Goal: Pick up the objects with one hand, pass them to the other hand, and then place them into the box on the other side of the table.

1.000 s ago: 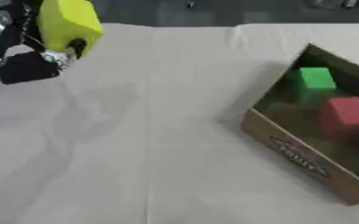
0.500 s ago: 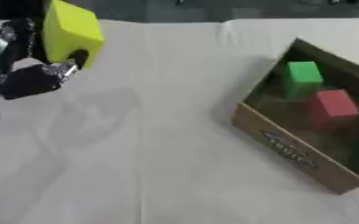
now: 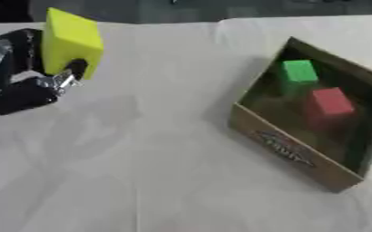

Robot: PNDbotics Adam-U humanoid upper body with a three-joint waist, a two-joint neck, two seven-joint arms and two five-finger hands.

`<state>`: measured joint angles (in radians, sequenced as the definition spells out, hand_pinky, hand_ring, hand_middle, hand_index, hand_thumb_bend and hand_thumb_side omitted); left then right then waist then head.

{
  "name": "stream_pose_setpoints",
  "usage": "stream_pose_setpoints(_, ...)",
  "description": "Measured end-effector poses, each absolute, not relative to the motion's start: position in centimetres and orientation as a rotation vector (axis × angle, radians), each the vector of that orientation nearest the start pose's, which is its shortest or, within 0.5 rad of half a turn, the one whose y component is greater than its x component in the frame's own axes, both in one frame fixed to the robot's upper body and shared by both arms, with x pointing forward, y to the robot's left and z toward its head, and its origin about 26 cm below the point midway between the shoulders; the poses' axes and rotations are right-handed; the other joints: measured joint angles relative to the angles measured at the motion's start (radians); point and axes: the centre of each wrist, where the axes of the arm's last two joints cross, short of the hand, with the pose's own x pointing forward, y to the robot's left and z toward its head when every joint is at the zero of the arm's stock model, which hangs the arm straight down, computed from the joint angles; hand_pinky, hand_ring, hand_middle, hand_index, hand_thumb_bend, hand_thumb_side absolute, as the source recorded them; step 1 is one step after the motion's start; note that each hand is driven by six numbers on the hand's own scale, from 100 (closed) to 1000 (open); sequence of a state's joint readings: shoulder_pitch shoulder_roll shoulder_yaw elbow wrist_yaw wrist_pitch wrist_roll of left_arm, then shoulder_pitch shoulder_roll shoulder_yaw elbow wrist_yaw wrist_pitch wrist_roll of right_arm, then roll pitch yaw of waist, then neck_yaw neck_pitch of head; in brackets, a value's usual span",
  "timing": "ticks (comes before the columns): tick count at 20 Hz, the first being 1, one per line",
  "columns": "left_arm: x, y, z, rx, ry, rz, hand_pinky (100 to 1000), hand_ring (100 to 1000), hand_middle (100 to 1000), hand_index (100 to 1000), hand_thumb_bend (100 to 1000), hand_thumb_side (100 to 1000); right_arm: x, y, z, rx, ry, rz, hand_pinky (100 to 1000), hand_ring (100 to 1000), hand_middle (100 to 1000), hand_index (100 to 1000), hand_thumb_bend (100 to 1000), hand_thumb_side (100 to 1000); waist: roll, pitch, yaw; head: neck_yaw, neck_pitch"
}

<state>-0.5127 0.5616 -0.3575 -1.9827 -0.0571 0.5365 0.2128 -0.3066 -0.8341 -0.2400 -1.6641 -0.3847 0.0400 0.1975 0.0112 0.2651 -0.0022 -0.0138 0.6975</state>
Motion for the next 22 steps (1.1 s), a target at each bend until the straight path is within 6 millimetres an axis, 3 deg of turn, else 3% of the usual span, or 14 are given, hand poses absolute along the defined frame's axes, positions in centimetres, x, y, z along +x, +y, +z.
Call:
stream_pose_setpoints(10, 30.7, 18.0, 21.9, 0.381, -1.909, -0.656, 586, 524, 397, 474, 100, 423, 31.1, -43.2, 25.1, -0.325, -1.967, 0.448, 1000, 765, 776, 816, 100, 713, -0.016, 0.000, -0.001, -0.013, 0.012)
stream_pose_setpoints(22, 32.5, 16.4, 18.6, 0.317, -1.940, -0.723, 570, 510, 379, 454, 100, 433, 31.1, -43.2, 24.8, -0.320, -1.969, 0.438, 1000, 765, 776, 815, 100, 712, -0.038, 0.000, 0.003, 0.006, 0.028)
